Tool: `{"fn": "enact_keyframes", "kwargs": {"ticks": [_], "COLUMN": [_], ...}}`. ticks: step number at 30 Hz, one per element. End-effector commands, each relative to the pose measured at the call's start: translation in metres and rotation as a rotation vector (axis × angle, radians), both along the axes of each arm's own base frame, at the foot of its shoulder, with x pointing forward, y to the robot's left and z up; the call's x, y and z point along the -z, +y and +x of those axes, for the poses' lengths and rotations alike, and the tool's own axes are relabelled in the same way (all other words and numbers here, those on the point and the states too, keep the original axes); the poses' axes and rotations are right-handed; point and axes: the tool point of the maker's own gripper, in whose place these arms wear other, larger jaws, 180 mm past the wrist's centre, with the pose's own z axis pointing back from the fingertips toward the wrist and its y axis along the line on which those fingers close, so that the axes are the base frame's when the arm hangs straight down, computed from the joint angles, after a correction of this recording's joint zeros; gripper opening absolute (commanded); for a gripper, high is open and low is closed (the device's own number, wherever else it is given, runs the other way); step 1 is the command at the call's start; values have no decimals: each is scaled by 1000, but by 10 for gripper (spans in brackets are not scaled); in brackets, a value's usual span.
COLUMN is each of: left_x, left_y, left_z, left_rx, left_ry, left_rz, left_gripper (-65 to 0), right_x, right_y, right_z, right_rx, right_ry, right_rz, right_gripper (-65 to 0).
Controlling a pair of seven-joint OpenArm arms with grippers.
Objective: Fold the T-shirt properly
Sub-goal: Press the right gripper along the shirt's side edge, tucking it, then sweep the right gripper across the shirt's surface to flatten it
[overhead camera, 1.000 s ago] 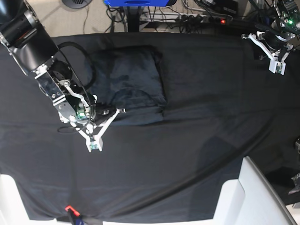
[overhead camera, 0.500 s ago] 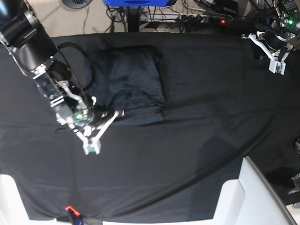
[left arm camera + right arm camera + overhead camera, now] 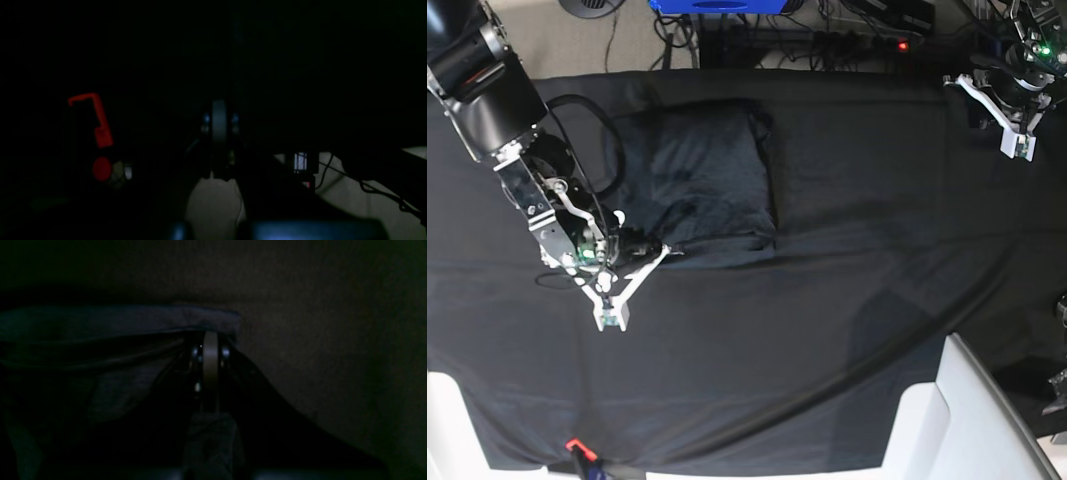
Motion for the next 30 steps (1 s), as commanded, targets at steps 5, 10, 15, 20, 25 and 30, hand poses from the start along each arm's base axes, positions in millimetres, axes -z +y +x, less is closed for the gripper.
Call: {"fn": "enact_keyframes", "kwargs": {"ticks": [5, 10, 15, 20, 25, 30], "left_x": [-9, -9, -9, -9, -9, -9], "left_y": [4, 4, 4, 4, 4, 4], "left_z": [6, 6, 6, 6, 6, 6], "left_rx": [7, 7, 7, 7, 7, 7], "left_ry": [-32, -32, -32, -32, -32, -32], "left_rz": [11, 11, 11, 11, 11, 11], "left_gripper": [-650, -650, -650, -650, -650, -650], "right_x": [-9, 3, -20, -58, -92, -86], "right_y": [-1, 14, 28, 44, 76, 138], "right_z": [18, 12, 21, 26, 11, -28], "right_rx": [16, 18, -12, -68, -140, -348], "right_ry": [-30, 53, -15, -125, -195, -104], "right_rz": [0, 14, 49, 96, 175, 170], "right_gripper": [-650, -536, -293, -410, -507, -425]}}
